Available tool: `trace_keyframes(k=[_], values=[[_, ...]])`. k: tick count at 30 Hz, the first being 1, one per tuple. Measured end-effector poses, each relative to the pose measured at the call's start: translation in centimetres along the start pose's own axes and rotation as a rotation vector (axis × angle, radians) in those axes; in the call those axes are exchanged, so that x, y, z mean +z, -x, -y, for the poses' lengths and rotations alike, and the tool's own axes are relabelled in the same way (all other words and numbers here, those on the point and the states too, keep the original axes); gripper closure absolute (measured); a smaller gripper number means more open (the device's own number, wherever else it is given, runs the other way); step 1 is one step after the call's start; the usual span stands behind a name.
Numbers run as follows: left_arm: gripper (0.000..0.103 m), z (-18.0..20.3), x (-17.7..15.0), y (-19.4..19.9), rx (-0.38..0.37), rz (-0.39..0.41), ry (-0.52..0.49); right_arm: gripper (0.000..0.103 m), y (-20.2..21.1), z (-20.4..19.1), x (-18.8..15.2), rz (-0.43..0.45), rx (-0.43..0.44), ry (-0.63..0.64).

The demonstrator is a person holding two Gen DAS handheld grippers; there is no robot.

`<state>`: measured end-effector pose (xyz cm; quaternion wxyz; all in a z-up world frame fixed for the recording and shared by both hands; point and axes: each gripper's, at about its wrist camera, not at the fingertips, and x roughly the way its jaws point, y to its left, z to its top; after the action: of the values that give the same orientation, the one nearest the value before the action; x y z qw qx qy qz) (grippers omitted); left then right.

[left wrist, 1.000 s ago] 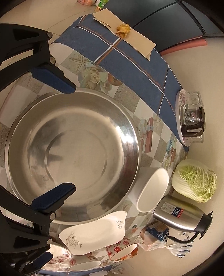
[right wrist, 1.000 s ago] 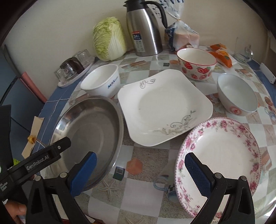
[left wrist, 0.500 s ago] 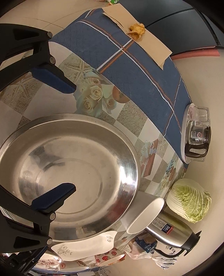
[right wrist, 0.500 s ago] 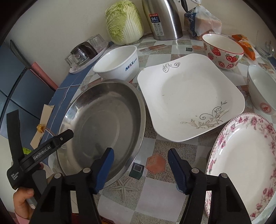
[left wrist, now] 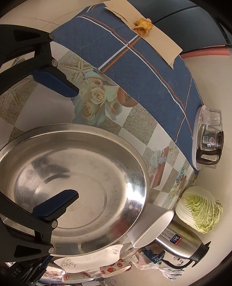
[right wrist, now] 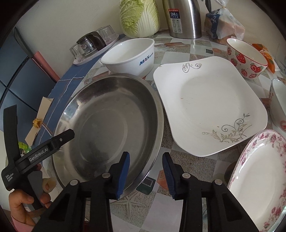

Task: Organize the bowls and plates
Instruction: 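Close the left tool on the basin rim while the right tool grips it too, then lift the steel basin with both tools and carry it across the table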

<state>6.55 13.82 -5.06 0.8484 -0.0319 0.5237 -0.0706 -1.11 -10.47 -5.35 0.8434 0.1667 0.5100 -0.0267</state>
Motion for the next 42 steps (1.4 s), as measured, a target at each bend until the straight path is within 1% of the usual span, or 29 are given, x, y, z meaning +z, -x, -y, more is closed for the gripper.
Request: trace_keyframes(k=[2, 3, 4, 6, 7, 9, 16, 18, 19, 20, 22, 23, 25, 28, 30, 33, 37, 39, 42], values=[[0.004, 0.1, 0.0, -0.3, 0.017, -0.001, -0.012, 0.069, -0.3, -0.3, 0.1, -0.003, 0.001, 0.011], [0.01, 0.1, 0.0, -0.4, 0.022, -0.003, -0.017, 0.07, -0.5, -0.4, 0.2, -0.005, 0.002, 0.015], [0.015, 0.2, 0.1, -0.4, 0.038, 0.006, -0.025, 0.07, -0.6, -0.4, 0.3, -0.007, 0.002, 0.018], [0.022, 0.4, 0.3, -0.5, 0.058, 0.014, -0.039, 0.071, -1.0, -0.5, 0.5, -0.011, -0.002, 0.017], [0.024, 0.4, 0.5, -0.5, 0.06, 0.017, -0.04, 0.073, -1.1, -0.4, 0.6, -0.013, 0.0, 0.014], [0.025, 0.3, 0.6, -0.6, 0.053, 0.024, -0.036, 0.075, -1.4, -0.2, 0.8, -0.015, 0.001, 0.007], [0.025, 0.8, 0.9, -1.1, 0.071, 0.045, -0.066, 0.083, -2.4, 0.4, 1.9, -0.016, -0.001, -0.014], [0.025, 1.0, 0.9, -1.1, 0.058, 0.047, -0.074, 0.084, -2.5, 0.5, 2.2, -0.014, 0.0, -0.018], [0.027, 1.1, 0.9, -1.1, 0.048, 0.048, -0.077, 0.085, -2.5, 0.5, 2.3, -0.015, 0.002, -0.02], [0.03, 1.2, 0.9, -1.0, 0.038, 0.05, -0.081, 0.085, -2.5, 0.5, 2.3, -0.015, 0.004, -0.02], [0.042, 1.6, 0.9, -0.9, 0.026, 0.048, -0.098, 0.084, -2.4, 0.4, 2.4, -0.017, 0.005, -0.018], [0.043, 1.8, 0.9, -0.9, 0.037, 0.046, -0.103, 0.084, -2.4, 0.3, 2.4, -0.018, 0.008, -0.016], [0.05, 1.7, 0.8, -0.7, 0.048, 0.043, -0.102, 0.084, -2.2, 0.1, 2.4, -0.016, 0.011, -0.008], [0.059, 0.9, 0.6, -0.1, 0.028, 0.04, -0.065, 0.084, -1.5, -0.2, 2.3, 0.006, -0.005, 0.017], [0.059, 0.7, 0.5, 0.5, 0.017, 0.044, -0.052, 0.084, -0.8, -0.3, 2.3, 0.021, -0.001, 0.024], [0.06, 0.7, 0.4, 1.6, 0.027, 0.054, -0.053, 0.084, -0.1, -0.7, 2.5, 0.038, -0.001, 0.048], [0.06, 0.6, 0.6, 2.8, 0.018, 0.053, -0.036, 0.085, 1.2, -1.2, 2.6, 0.065, 0.001, 0.073], [0.06, 0.7, 0.7, 3.5, 0.038, 0.051, -0.034, 0.085, 1.9, -1.3, 2.7, 0.083, 0.007, 0.084], [0.06, 1.0, 0.7, 4.8, 0.045, 0.07, -0.036, 0.085, 2.9, -1.5, 2.8, 0.105, 0.031, 0.092]])
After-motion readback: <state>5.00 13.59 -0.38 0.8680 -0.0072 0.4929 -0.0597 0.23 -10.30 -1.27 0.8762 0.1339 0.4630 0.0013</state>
